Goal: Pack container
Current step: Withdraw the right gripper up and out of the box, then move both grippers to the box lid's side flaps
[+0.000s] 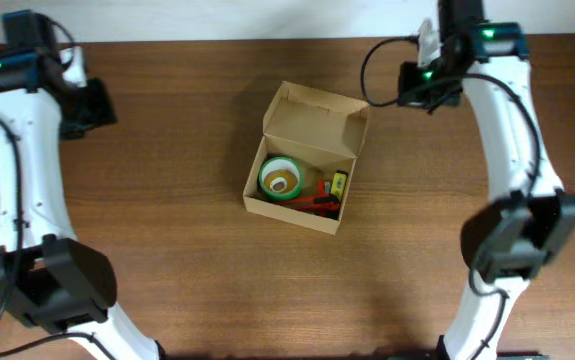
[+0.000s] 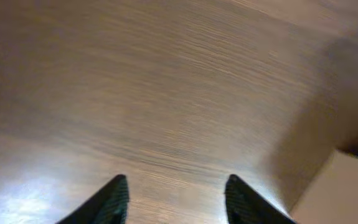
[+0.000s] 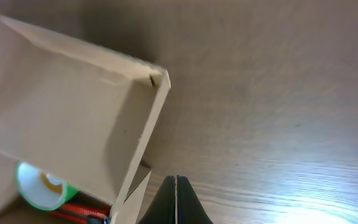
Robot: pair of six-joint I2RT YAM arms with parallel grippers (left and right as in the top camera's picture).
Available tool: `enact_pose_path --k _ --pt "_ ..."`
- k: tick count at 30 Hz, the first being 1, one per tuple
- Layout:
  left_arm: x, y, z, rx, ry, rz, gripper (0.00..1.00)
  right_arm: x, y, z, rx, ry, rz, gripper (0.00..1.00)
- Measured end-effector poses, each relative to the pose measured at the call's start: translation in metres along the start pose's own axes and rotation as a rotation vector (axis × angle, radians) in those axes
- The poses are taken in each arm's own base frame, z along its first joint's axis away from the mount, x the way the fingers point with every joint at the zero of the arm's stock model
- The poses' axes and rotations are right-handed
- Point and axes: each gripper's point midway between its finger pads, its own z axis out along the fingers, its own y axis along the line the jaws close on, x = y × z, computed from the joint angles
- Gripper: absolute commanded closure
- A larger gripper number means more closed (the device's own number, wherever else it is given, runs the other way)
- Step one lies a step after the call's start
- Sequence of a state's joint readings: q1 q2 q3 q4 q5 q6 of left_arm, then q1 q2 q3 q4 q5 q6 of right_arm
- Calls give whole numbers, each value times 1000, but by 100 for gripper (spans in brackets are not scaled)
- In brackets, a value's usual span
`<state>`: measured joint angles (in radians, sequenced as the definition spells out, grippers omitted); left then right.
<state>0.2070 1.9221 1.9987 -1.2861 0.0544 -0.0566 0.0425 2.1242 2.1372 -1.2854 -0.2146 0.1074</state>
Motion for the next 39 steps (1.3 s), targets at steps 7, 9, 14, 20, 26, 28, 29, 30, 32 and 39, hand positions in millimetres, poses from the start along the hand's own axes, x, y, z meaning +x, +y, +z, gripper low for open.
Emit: enact_pose_path --k 7,9,14,20,26,28,29,30,32,39 --pt "12 -64 9 75 37 186 59 21 -7 73 -44 181 87 96" --pt "17 -75 18 81 62 217 59 26 -8 86 -50 212 100 96" --pt "21 -81 29 80 91 232 58 24 -1 96 -98 217 95 96" --pt "21 -81 29 80 93 231 57 11 24 101 -175 159 30 96" --pt "22 -81 29 79 97 232 57 -1 57 104 -250 100 -37 96" --pt "22 -81 29 79 96 231 57 -2 65 104 -270 94 -50 96" --pt "22 -81 29 79 97 232 57 -2 69 104 -283 90 -56 96" --pt "22 -81 29 79 96 232 56 -2 72 104 -293 89 -60 97" --pt "22 -81 29 78 96 232 56 -3 76 103 -308 84 -65 96" --pt "16 -80 30 70 70 227 69 -5 65 102 -295 82 -46 96"
